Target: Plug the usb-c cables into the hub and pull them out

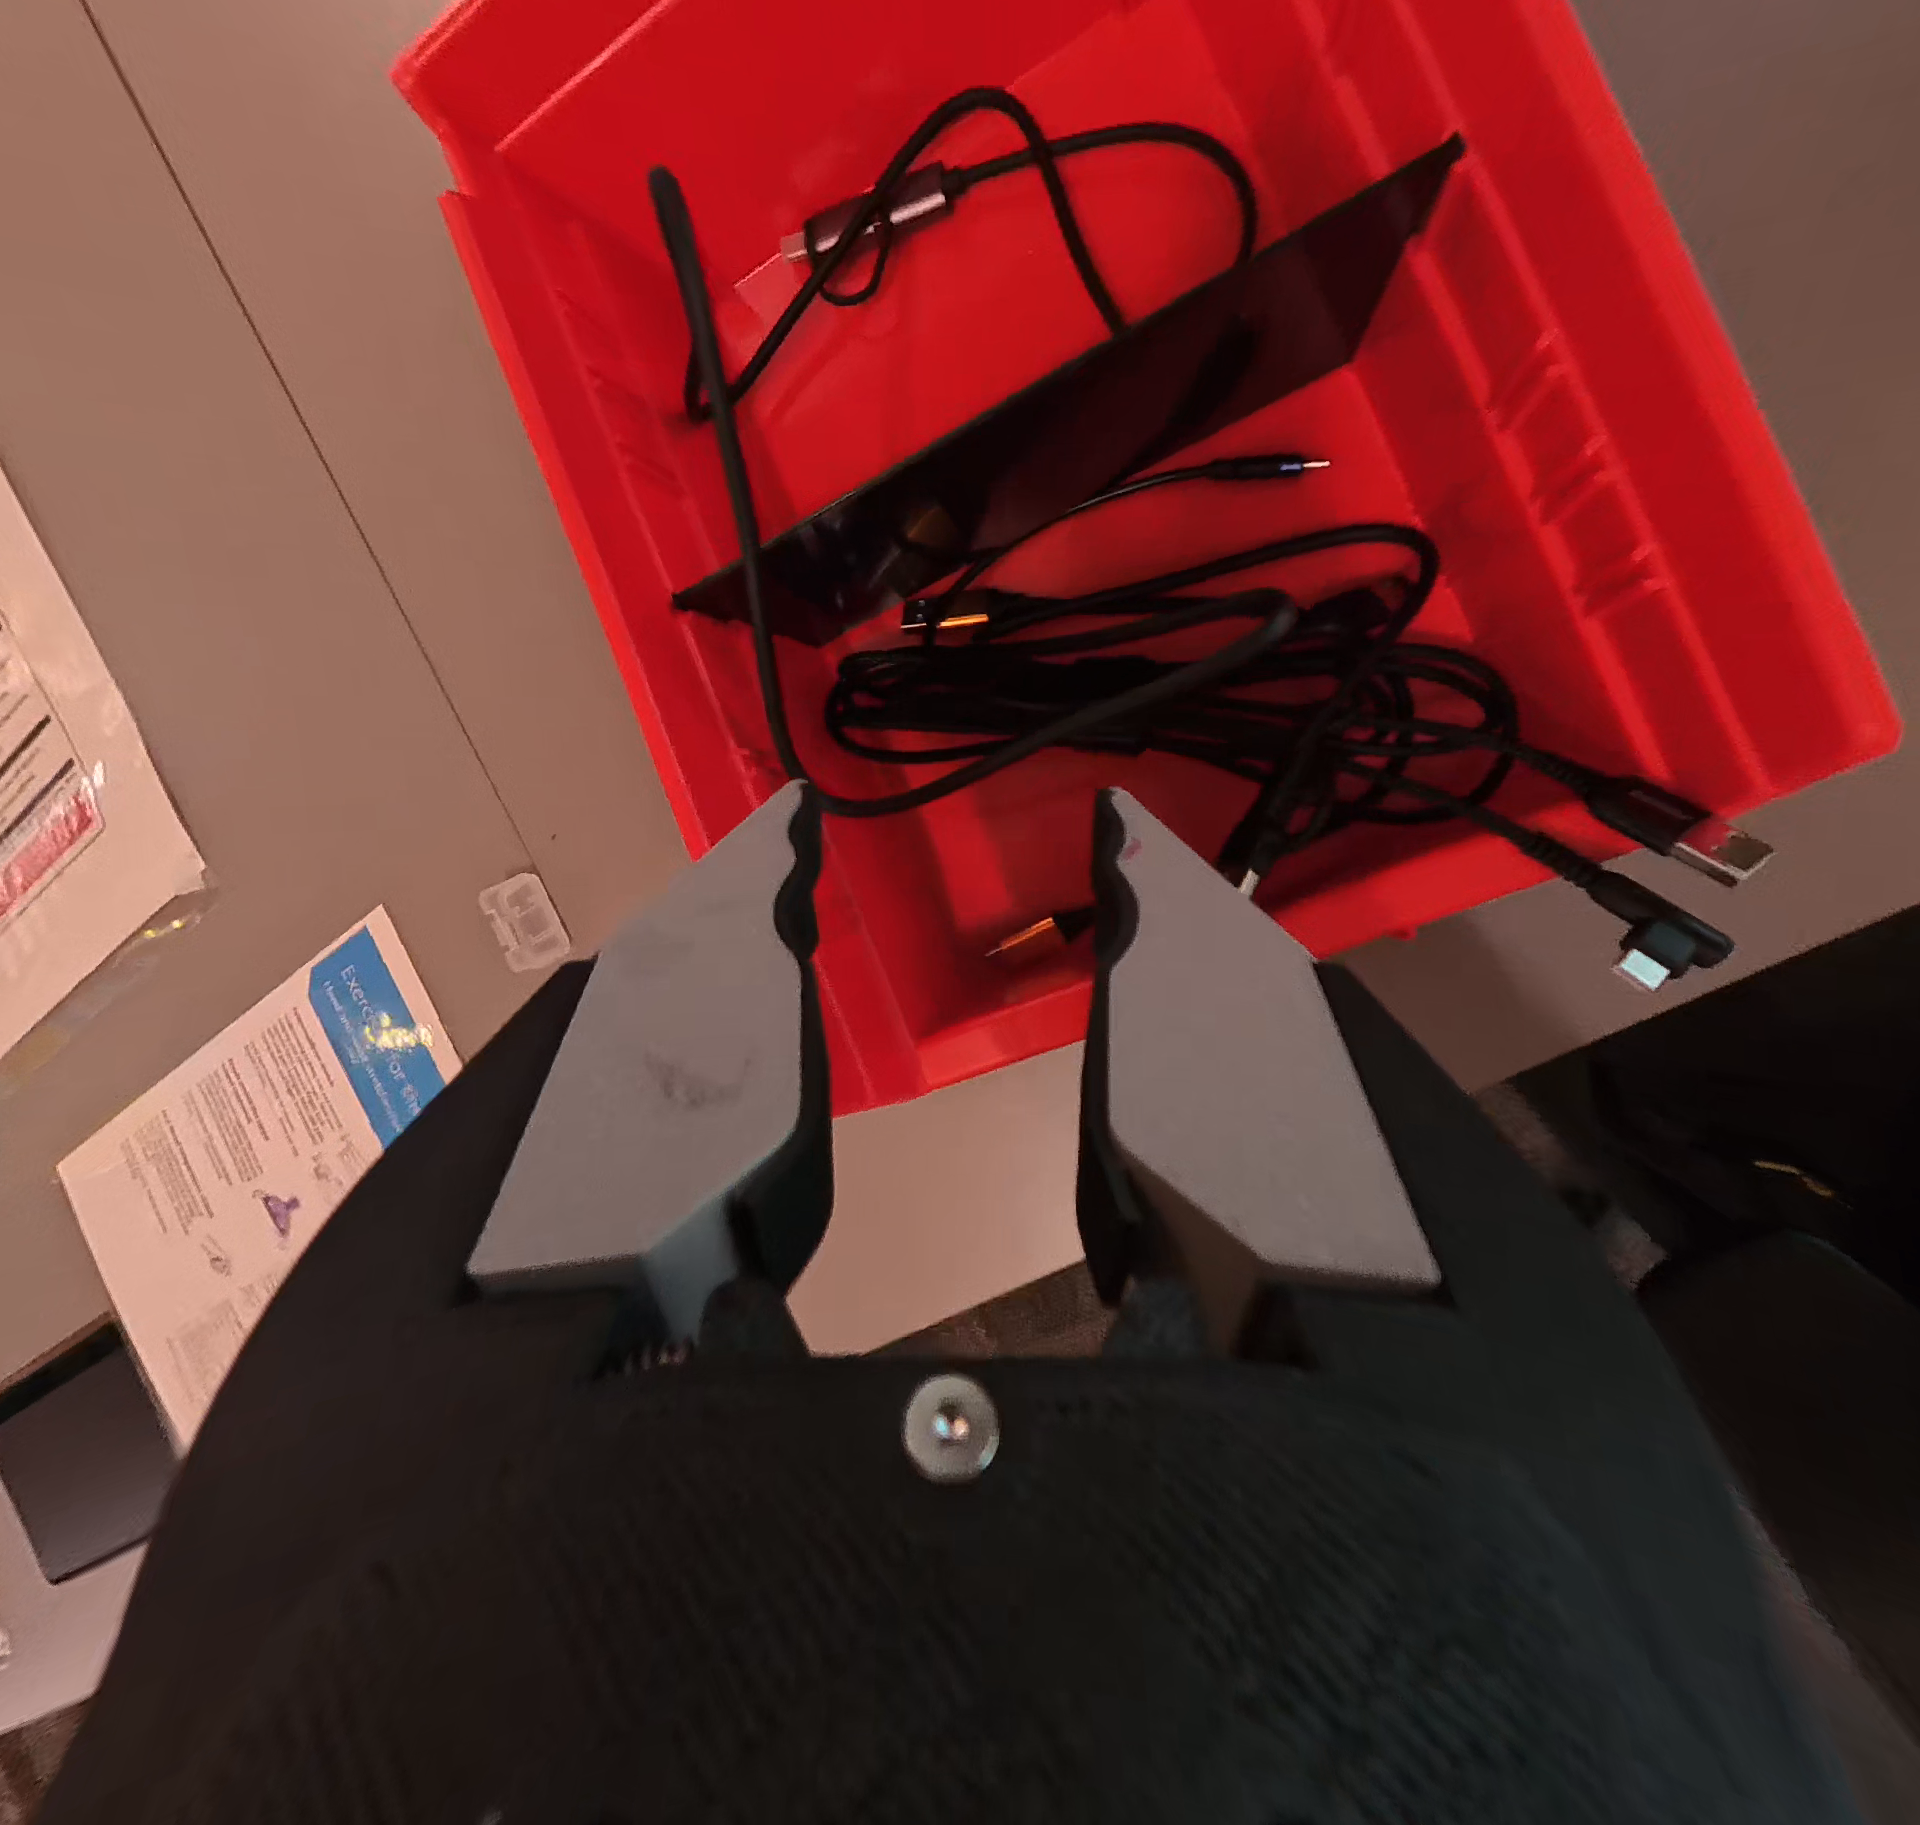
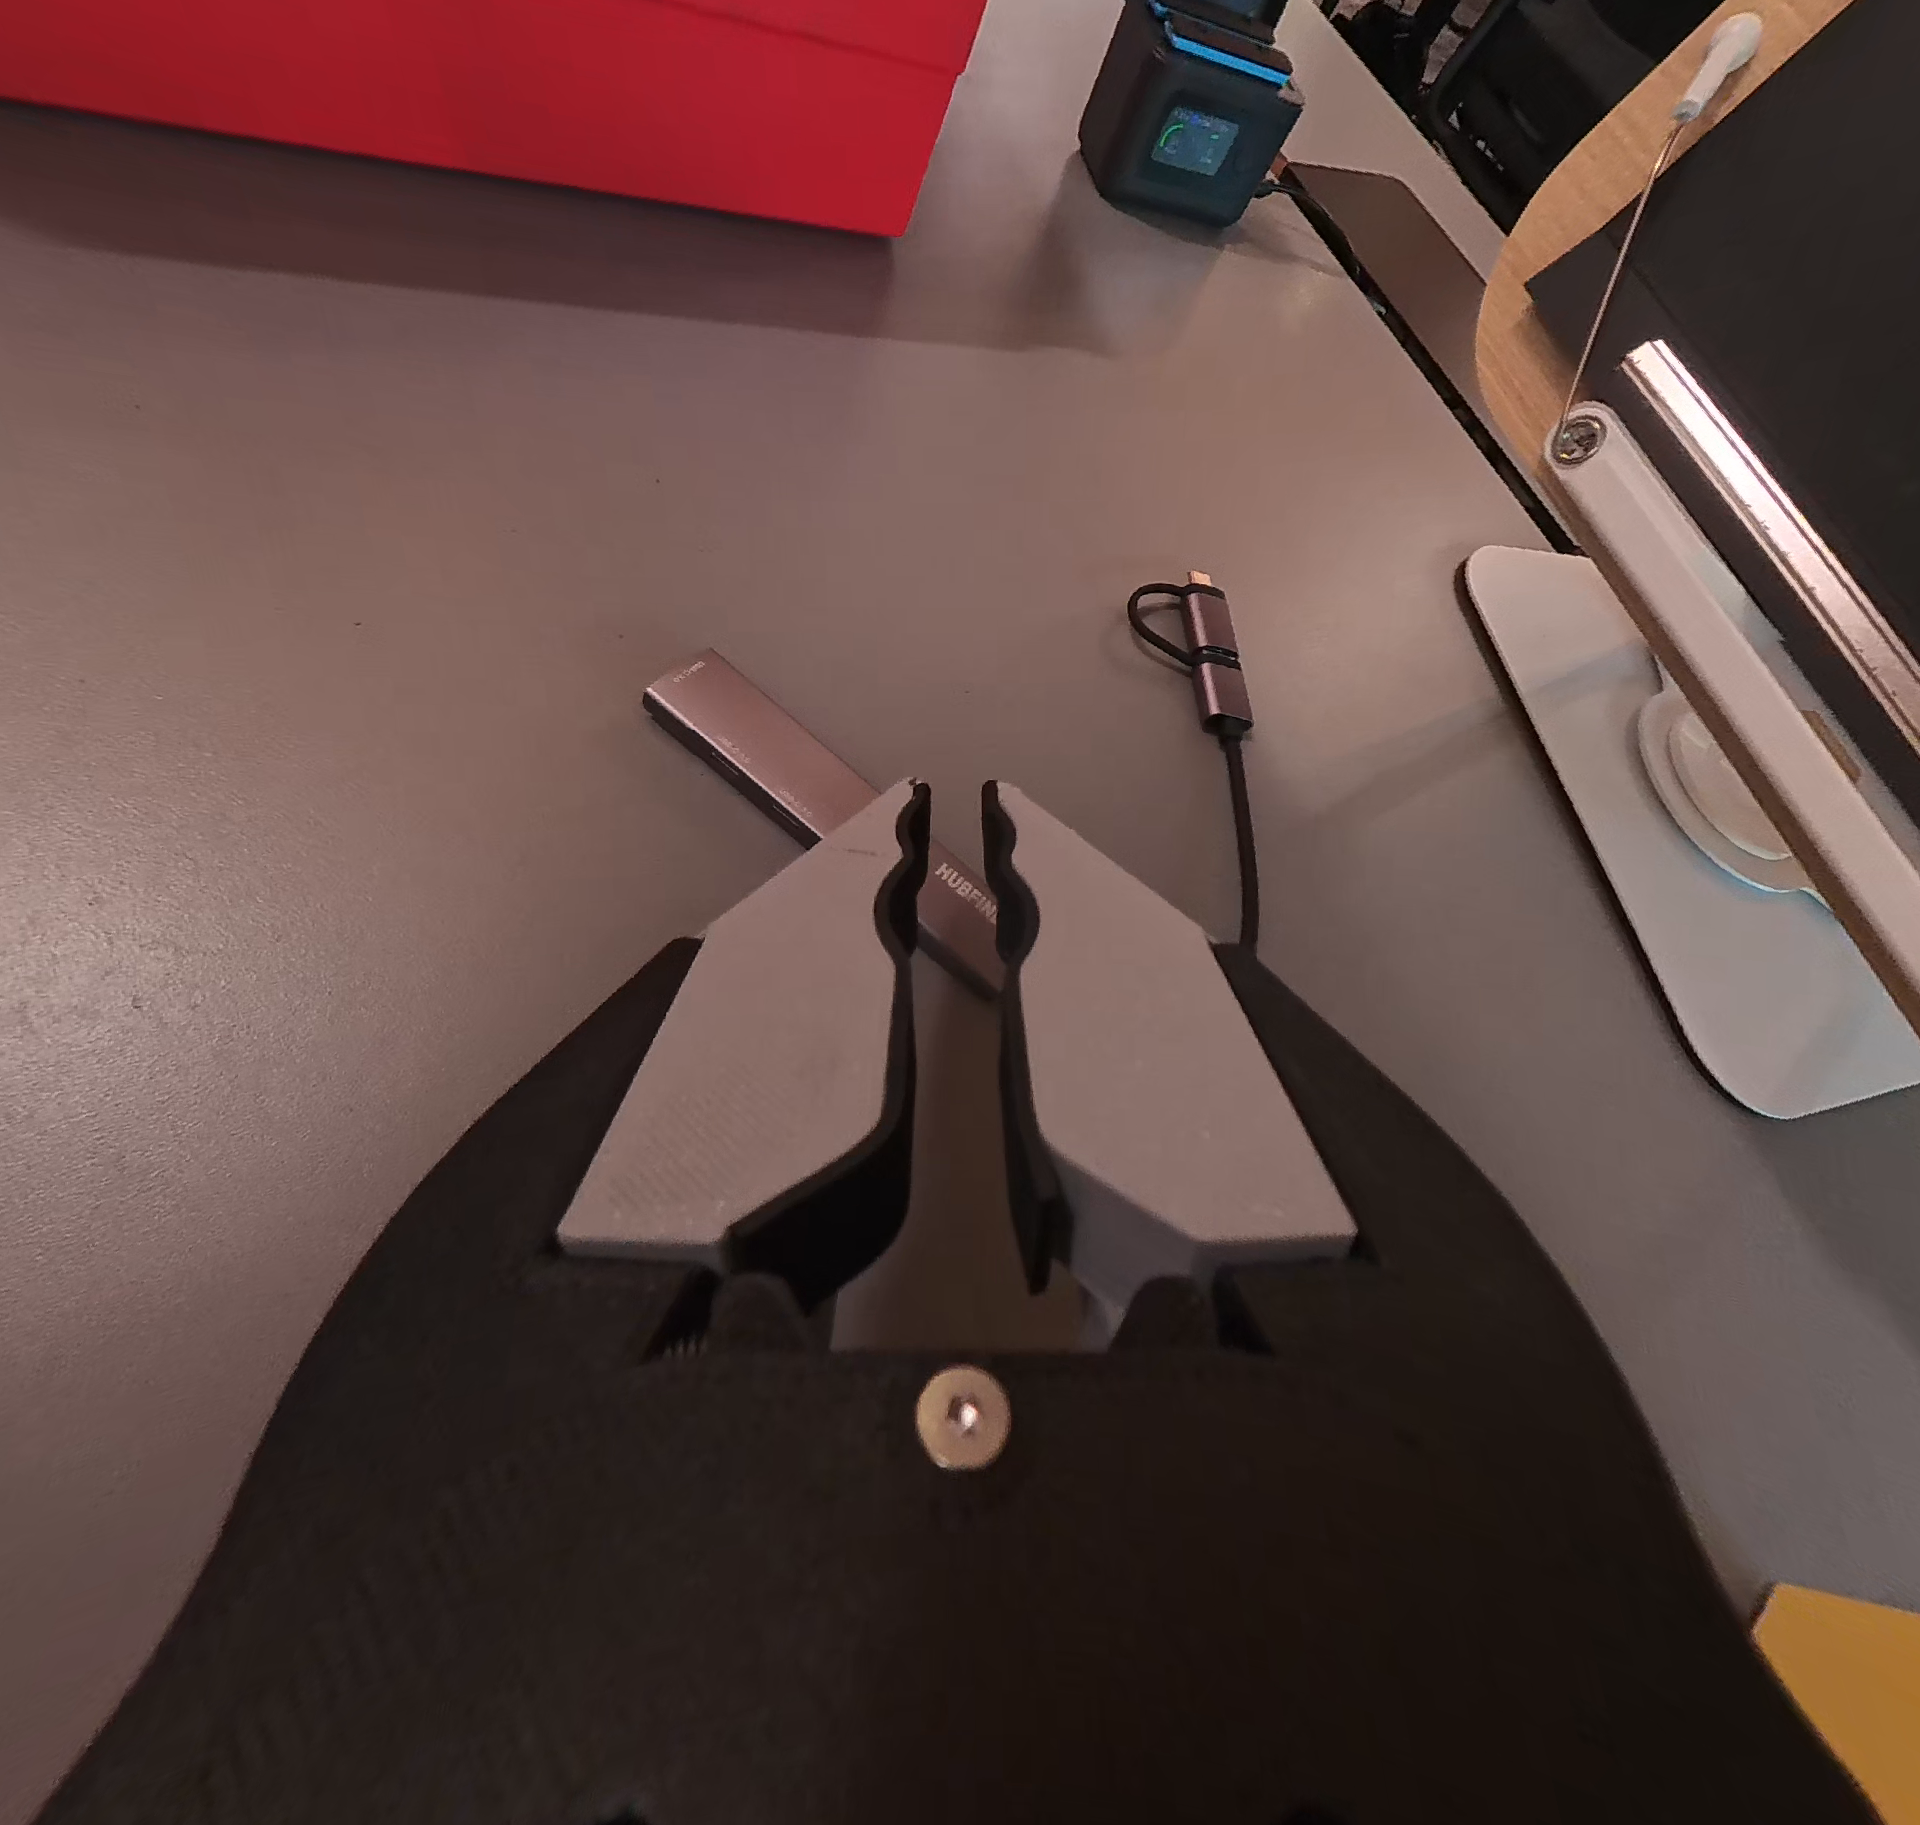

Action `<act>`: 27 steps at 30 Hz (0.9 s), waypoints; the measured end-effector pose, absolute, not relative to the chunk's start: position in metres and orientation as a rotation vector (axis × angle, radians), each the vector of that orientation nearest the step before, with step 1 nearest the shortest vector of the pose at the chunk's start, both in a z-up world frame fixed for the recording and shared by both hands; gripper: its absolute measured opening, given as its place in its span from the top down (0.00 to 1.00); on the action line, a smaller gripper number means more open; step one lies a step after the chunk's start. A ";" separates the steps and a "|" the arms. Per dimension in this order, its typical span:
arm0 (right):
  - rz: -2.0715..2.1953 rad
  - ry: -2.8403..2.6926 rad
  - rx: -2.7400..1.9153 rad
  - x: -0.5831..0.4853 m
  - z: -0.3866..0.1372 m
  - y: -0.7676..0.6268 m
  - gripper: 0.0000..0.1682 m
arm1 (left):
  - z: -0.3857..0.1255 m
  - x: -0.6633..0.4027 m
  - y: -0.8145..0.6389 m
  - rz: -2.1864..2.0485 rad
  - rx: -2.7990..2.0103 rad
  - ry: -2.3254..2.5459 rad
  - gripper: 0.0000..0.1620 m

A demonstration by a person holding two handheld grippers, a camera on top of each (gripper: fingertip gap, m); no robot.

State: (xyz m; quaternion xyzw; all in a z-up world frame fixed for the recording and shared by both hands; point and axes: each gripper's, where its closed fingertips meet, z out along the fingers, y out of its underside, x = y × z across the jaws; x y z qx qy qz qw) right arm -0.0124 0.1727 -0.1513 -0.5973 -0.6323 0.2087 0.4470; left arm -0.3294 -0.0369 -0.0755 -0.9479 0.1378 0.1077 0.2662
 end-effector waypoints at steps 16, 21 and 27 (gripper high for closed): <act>0.520 -1.561 -1.475 -0.012 -0.149 0.173 0.96 | -0.067 -0.333 0.010 0.677 -2.467 0.690 1.00; 0.522 -1.560 -1.472 -0.012 -0.148 0.173 0.96 | 0.074 -0.345 0.029 0.914 -2.227 0.586 0.99; 0.524 -1.557 -1.465 -0.012 -0.146 0.172 0.96 | 0.262 -0.334 0.025 1.150 -1.941 0.451 0.99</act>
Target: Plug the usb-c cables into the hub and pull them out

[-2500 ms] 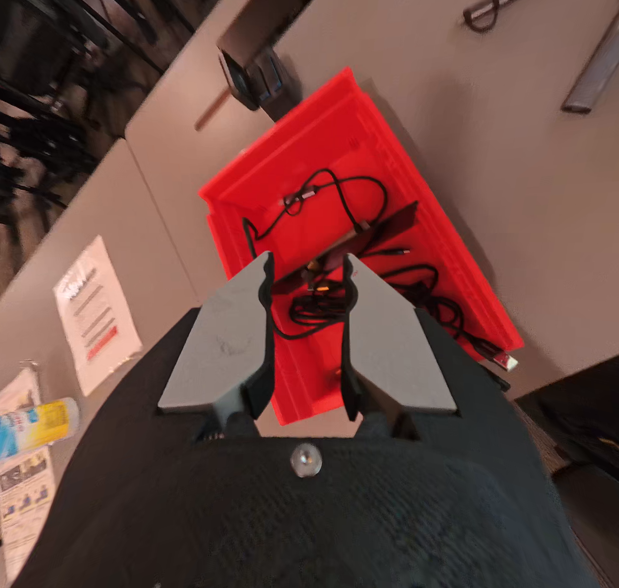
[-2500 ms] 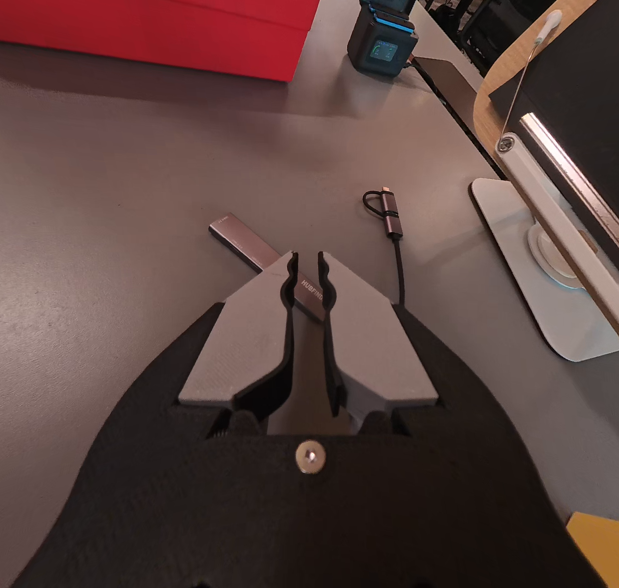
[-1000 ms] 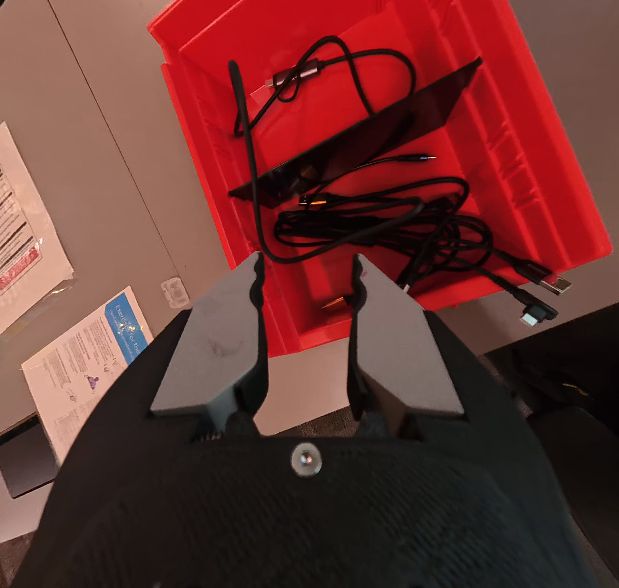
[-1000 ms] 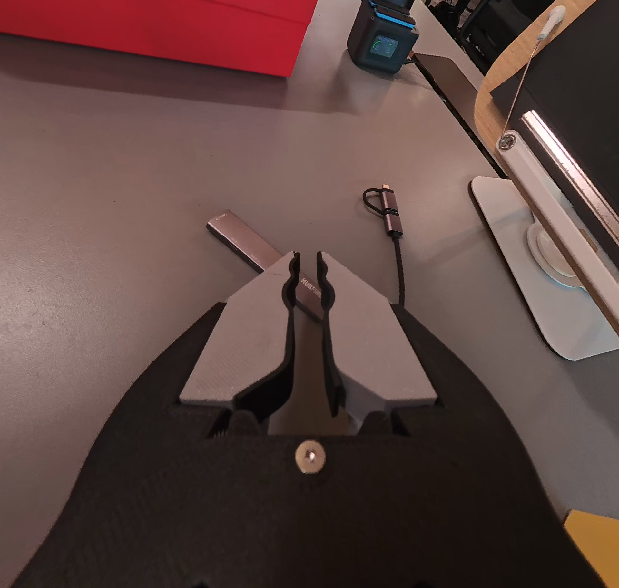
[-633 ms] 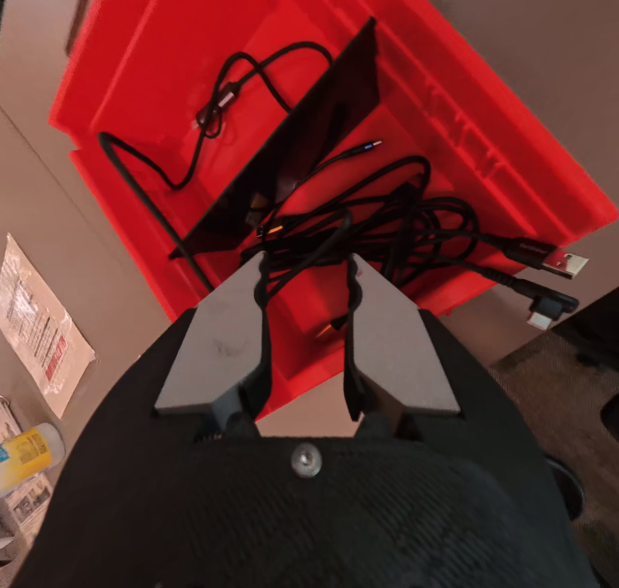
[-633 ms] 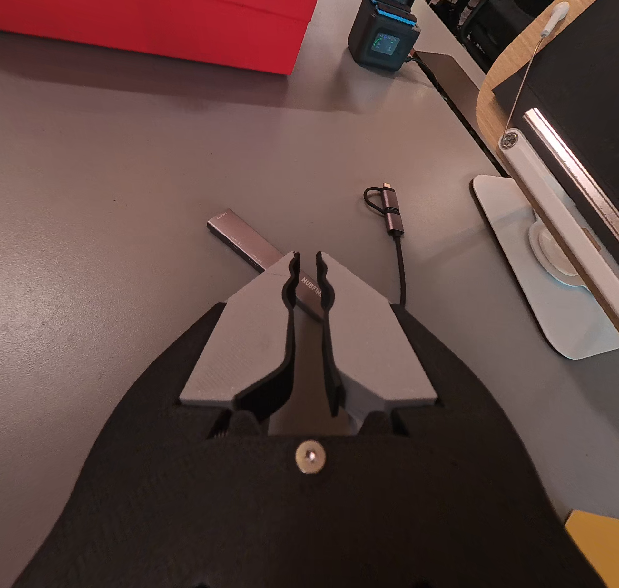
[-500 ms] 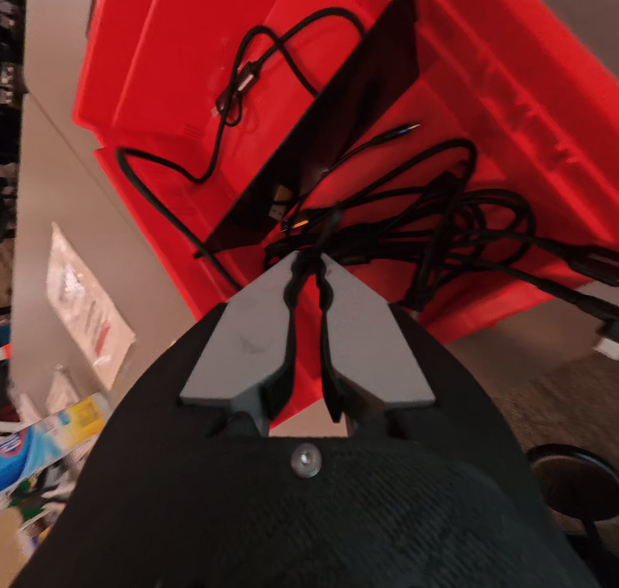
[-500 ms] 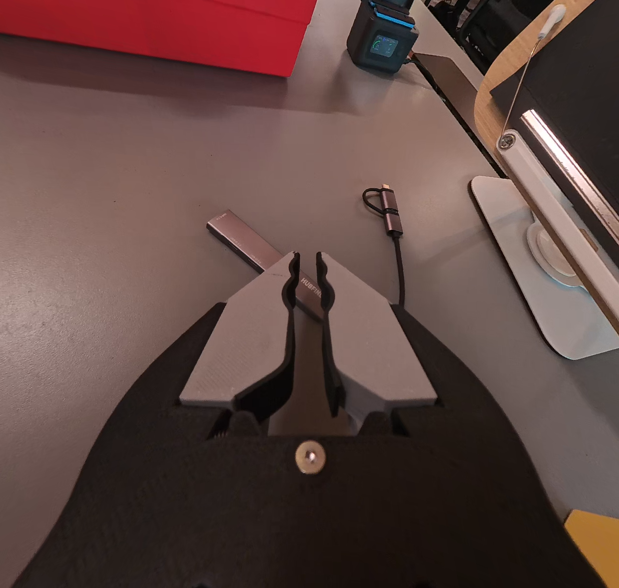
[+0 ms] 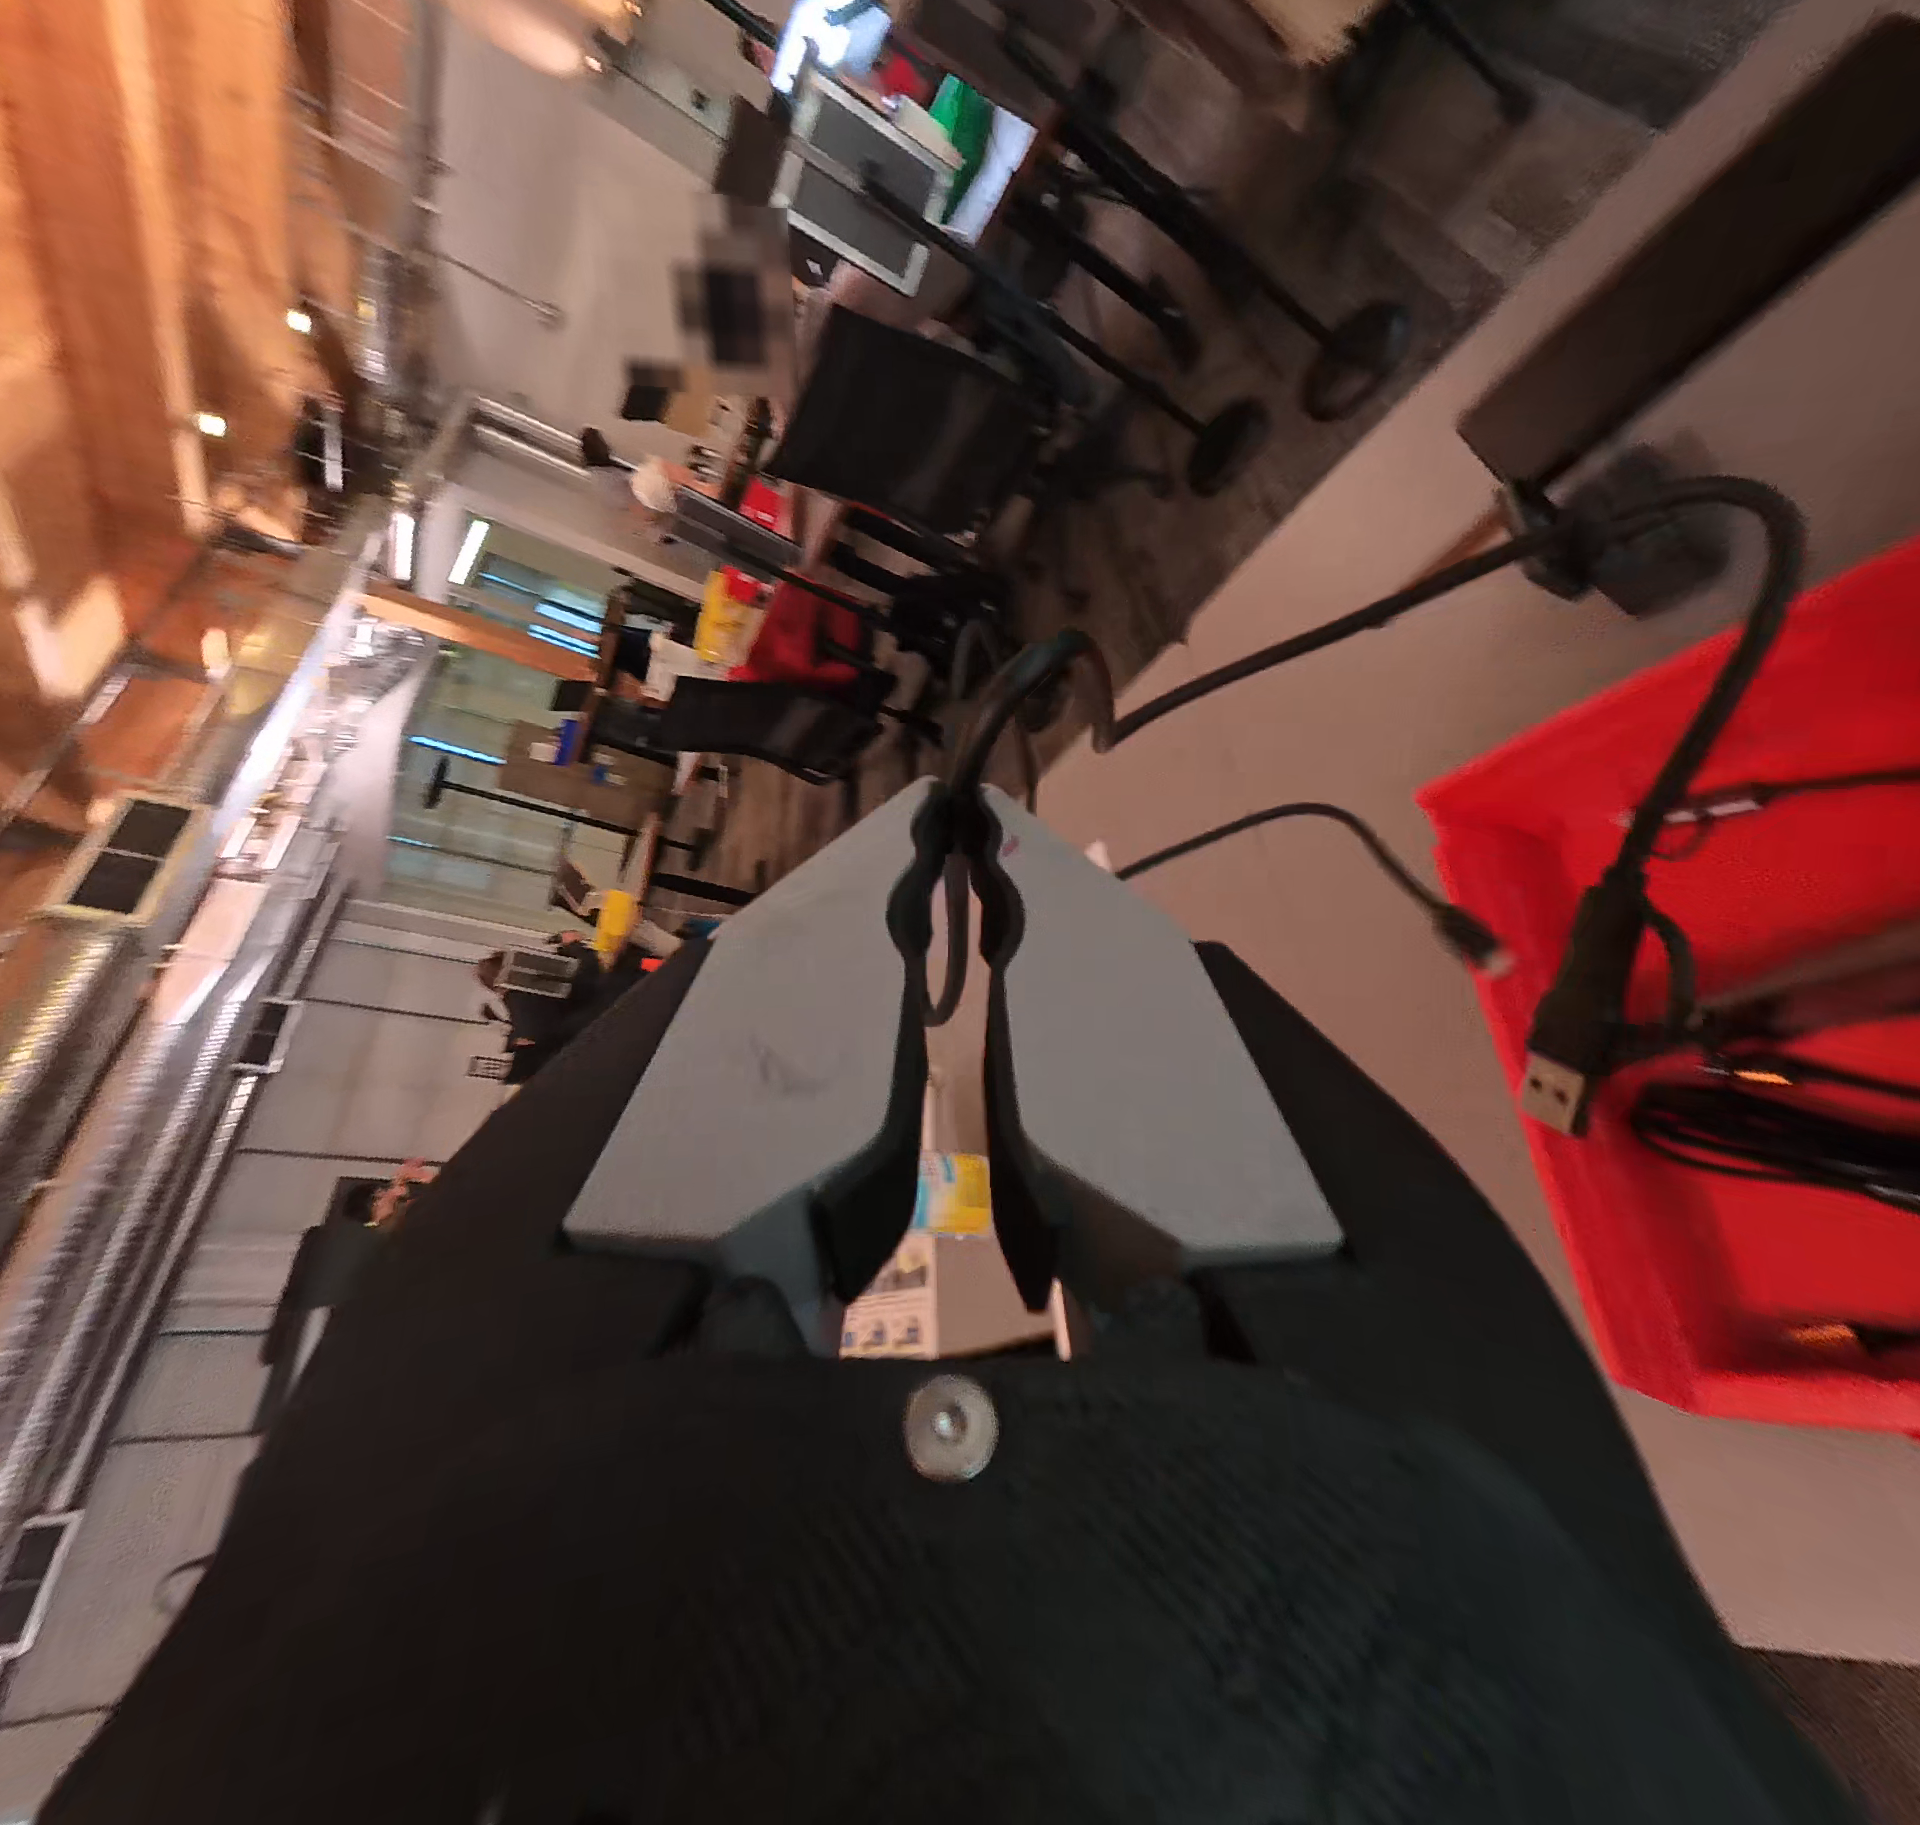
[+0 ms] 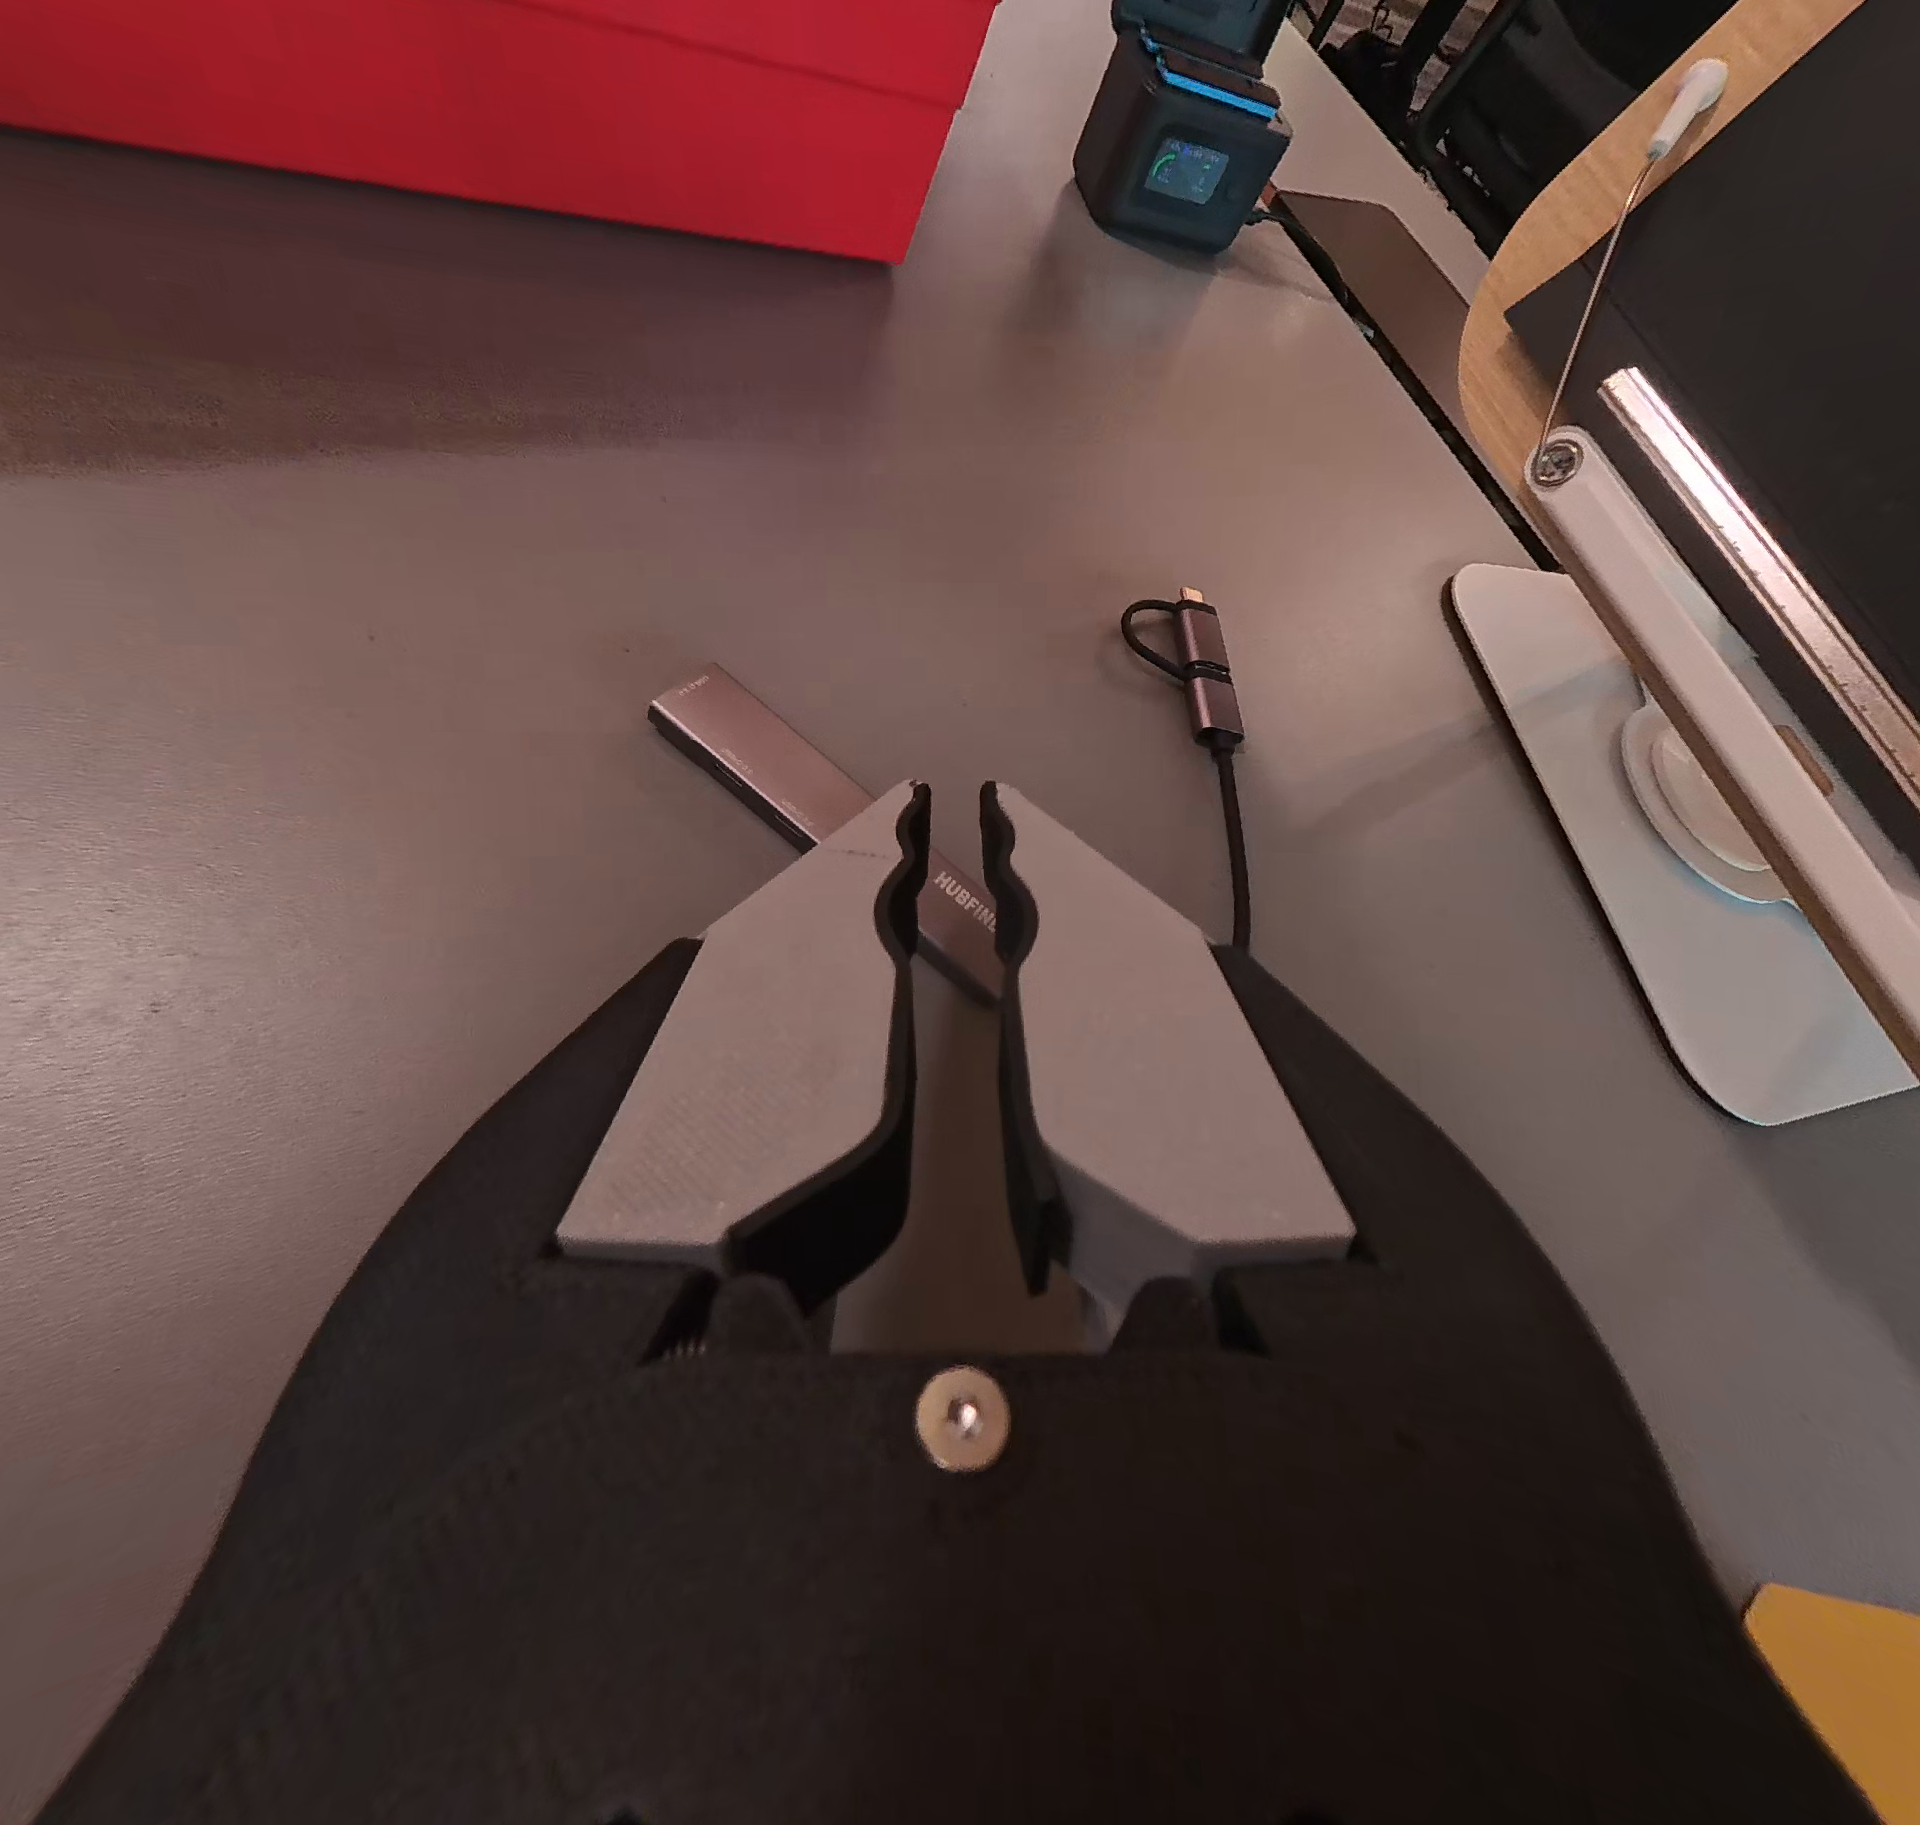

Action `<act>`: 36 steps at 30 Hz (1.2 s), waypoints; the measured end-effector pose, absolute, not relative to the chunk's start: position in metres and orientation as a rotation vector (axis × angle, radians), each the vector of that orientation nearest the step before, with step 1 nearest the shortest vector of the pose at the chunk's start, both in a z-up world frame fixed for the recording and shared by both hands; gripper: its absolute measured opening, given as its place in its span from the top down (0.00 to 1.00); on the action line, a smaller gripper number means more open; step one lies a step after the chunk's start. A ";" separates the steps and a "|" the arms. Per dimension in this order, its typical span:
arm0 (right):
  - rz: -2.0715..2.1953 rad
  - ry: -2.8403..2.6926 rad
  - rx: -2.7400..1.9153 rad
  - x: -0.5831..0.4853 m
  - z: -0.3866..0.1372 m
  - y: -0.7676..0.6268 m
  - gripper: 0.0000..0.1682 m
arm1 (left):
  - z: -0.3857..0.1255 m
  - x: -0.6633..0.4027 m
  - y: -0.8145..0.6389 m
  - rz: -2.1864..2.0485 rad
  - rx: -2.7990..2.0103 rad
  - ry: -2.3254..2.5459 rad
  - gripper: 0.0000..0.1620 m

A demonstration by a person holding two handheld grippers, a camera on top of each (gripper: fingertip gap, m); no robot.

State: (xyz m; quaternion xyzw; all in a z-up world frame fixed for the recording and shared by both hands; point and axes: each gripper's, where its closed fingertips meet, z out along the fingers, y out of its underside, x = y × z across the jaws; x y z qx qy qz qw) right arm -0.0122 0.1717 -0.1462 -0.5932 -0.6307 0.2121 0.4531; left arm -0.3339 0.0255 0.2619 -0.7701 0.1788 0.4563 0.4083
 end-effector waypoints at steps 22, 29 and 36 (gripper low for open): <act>0.532 -1.527 -1.433 -0.010 -0.134 0.172 0.97 | 0.388 -0.230 0.039 1.309 -1.794 0.534 0.99; 0.529 -1.529 -1.433 -0.010 -0.134 0.171 0.97 | 0.377 -0.220 0.054 1.281 -1.806 0.565 1.00; 0.532 -1.521 -1.435 -0.009 -0.133 0.172 0.97 | 0.349 -0.201 0.074 1.207 -1.821 0.631 1.00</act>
